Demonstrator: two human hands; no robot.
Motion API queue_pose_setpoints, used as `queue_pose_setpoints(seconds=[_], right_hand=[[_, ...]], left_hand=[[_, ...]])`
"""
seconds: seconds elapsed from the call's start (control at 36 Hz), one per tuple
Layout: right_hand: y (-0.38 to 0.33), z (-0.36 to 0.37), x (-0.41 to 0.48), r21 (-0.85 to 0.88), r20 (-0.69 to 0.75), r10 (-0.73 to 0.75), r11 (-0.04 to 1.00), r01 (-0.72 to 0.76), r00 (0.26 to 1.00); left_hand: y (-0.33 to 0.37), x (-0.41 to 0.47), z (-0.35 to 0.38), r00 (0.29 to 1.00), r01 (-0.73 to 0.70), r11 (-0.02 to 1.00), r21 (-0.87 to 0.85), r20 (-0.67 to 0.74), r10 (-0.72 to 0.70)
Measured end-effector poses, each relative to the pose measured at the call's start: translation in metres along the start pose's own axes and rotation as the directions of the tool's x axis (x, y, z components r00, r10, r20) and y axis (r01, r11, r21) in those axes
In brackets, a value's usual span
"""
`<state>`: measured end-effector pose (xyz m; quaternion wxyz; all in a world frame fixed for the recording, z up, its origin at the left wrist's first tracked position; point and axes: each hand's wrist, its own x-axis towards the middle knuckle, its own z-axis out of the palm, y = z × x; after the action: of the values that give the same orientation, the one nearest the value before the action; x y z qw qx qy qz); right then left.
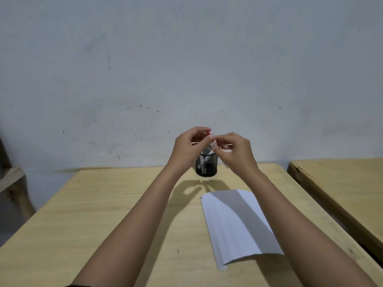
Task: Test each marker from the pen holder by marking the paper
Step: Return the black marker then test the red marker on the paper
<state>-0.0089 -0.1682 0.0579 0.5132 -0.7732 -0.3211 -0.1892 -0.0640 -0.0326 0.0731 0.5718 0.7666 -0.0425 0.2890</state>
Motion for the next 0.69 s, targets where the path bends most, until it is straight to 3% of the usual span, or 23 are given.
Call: queue_pose_setpoints(seconds=[0.17,0.31,0.5,0.69], right_hand=[[-0.002,-0.005,-0.021,-0.097,0.067,-0.066,0.993,0.072,0.996],[0.002,-0.016,-0.027,-0.065,0.096,-0.056,0.996,0.062,0.994],[0.006,-0.032,-0.030,0.324,0.052,0.119,0.937,-0.129,0.992],[0.013,-0.023,-0.041,0.714,0.021,0.344,0.652,-0.254,0.939]], left_hand=[[-0.003,-0.021,-0.001,0.999,-0.038,0.998,0.058,-0.014,0.039],[-0.001,-0.028,-0.005,0.992,-0.041,0.999,-0.031,-0.120,0.037],[-0.008,-0.030,-0.014,0.975,-0.035,0.983,-0.183,-0.224,-0.007],[-0.012,-0.035,-0.003,0.973,0.002,0.976,-0.217,-0.224,-0.052]])
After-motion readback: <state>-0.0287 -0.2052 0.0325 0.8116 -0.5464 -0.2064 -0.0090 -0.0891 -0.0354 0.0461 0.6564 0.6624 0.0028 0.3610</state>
